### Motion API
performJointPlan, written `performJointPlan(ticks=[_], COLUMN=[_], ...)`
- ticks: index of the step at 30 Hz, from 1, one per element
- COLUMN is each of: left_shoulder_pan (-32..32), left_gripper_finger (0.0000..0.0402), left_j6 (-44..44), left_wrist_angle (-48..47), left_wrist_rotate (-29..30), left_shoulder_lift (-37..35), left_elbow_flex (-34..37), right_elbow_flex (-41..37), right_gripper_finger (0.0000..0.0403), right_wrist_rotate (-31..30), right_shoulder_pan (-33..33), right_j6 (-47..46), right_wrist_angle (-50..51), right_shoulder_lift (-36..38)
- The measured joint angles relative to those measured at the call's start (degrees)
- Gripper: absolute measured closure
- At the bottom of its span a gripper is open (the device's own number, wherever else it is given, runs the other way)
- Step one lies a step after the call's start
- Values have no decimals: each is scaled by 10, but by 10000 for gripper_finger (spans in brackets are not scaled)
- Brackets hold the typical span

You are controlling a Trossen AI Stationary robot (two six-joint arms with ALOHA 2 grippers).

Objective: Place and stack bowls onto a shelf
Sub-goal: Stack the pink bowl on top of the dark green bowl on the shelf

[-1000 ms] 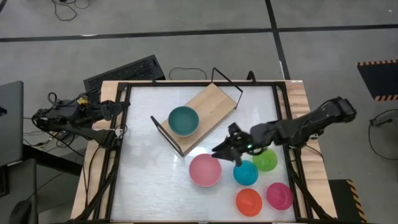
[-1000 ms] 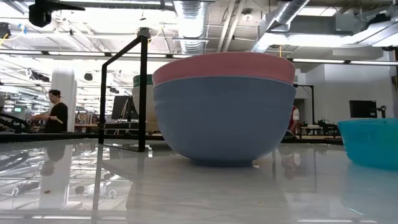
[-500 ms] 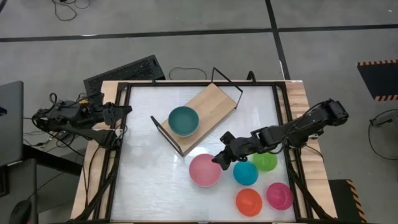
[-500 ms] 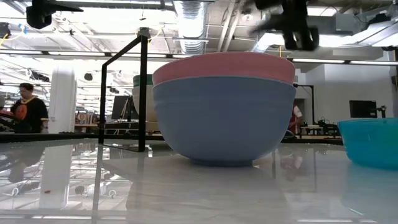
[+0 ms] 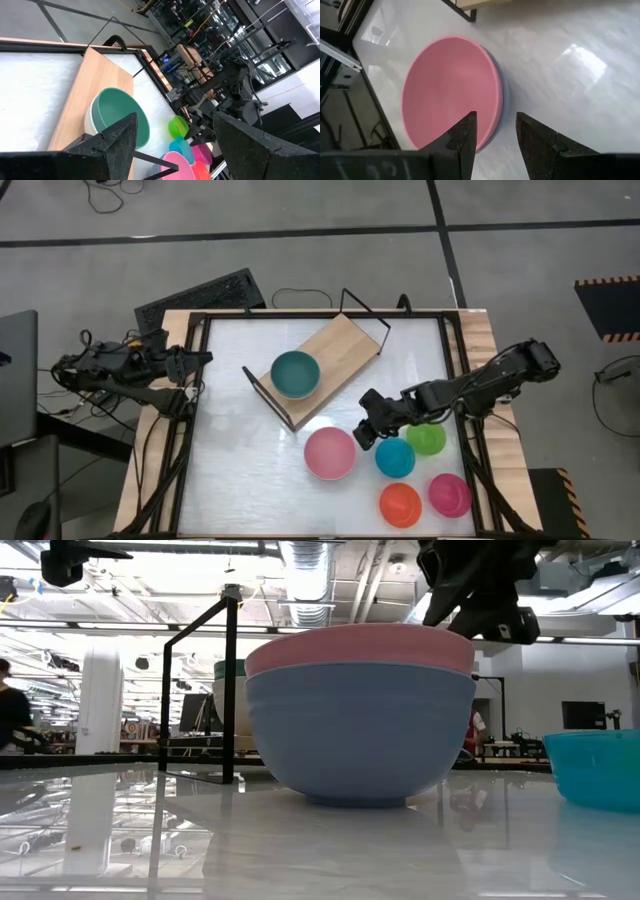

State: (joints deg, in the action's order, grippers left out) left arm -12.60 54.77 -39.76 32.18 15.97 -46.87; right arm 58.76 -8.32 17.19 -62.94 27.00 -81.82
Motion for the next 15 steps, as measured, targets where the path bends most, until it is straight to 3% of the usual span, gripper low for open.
performJointPlan(ticks=[7, 15], left_shoulder_pan=[0, 0], left_gripper_finger=[157, 157], left_j6=[14, 20], left_wrist_angle=[-16, -20], left_wrist_rotate=[0, -4], left_shoulder_lift=[0, 0], left_elbow_flex=[0, 0], right_elbow_flex=[0, 22], right_gripper_finger=[241, 241], right_wrist_rotate=[-36, -20], right_shoulder_pan=[0, 9], right_j6=[4, 1], right_wrist_angle=[-8, -25], right_shoulder_lift=[-22, -96])
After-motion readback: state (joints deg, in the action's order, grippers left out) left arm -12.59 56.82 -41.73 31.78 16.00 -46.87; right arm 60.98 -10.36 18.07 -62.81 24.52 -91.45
